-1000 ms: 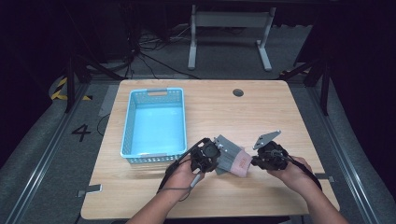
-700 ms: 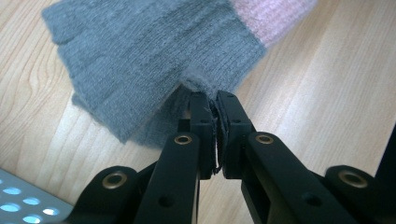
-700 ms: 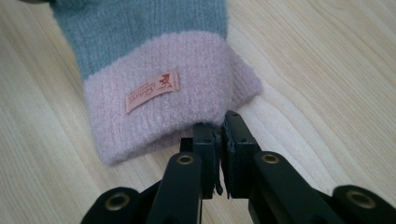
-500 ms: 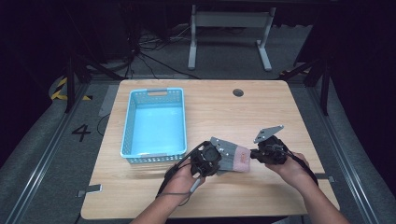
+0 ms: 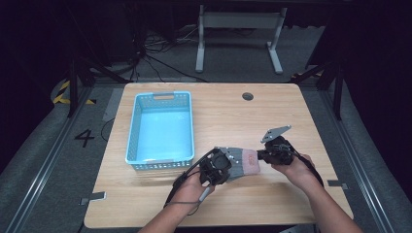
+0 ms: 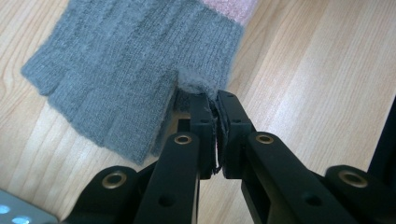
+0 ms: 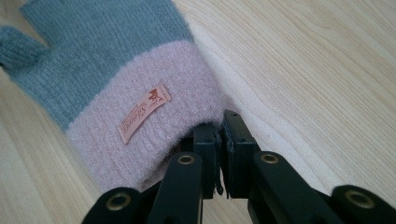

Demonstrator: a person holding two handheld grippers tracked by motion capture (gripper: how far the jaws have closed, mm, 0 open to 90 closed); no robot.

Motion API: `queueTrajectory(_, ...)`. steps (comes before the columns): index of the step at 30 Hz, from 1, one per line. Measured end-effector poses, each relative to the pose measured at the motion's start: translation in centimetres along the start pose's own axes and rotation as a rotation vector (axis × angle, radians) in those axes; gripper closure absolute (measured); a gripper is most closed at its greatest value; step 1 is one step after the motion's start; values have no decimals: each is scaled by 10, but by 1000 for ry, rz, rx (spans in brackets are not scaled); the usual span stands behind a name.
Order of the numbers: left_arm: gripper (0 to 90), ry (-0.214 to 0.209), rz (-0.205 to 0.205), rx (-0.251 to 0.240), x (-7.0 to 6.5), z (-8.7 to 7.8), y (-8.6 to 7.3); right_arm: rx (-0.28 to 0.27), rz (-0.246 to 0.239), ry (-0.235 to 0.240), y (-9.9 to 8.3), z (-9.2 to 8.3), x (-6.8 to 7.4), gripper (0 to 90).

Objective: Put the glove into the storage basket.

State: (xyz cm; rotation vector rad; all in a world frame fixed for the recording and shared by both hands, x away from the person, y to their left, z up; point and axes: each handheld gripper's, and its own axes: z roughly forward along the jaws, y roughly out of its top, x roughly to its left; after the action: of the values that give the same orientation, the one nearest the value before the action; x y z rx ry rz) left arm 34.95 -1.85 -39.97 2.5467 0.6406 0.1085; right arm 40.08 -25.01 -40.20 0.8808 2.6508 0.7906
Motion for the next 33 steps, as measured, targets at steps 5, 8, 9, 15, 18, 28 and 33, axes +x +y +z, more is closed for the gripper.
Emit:
queueTrajectory(5, 865, -9, -6, 7, 1, 6, 1, 3, 12, -4, 0, 5, -4, 859)
queueTrajectory(8, 864, -13, -7, 10, 2, 11, 1, 8, 19, -1, -1, 9, -6, 858)
queueTrajectory(9, 865, -14, -8, 15, 3, 12, 1, 10, 18, -1, -1, 10, -7, 859)
queueTrajectory(15, 863, -23, -13, 30, 6, 18, 1, 24, 25, 3, -1, 18, -9, 858)
queueTrajectory(18, 862, -31, -16, 37, 7, 23, 1, 27, 28, 6, -3, 21, -11, 858)
queueTrajectory(28, 775, -71, -32, 57, 8, 25, -2, 36, 45, -22, -7, 21, -16, 777)
queueTrajectory(33, 709, -92, -53, 24, 11, 14, -5, 23, 59, -33, -9, 12, -18, 774)
